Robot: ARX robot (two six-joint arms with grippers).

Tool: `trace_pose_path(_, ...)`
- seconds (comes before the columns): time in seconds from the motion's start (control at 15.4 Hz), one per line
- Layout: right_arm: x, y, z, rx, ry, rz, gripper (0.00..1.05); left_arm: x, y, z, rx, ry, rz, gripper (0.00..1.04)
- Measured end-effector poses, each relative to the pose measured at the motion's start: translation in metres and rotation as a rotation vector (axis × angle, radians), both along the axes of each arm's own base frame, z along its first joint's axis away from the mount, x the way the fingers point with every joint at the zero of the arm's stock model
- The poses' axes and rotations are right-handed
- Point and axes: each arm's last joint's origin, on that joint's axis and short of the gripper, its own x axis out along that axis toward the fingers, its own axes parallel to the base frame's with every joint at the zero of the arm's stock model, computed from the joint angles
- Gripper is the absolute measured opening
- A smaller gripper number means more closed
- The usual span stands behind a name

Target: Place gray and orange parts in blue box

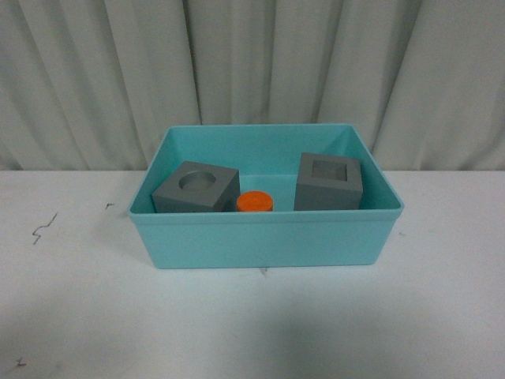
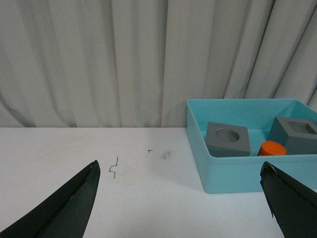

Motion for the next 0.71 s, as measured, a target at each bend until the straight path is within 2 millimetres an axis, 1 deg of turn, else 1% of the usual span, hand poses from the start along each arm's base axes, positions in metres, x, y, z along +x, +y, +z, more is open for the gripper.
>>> trace_pose_path(0.71,-0.0065,0.0,-0.0005,0.0,0.0,0.0,0.02,0.0,0.0,0.0,0.0,0.0,0.0,0.98)
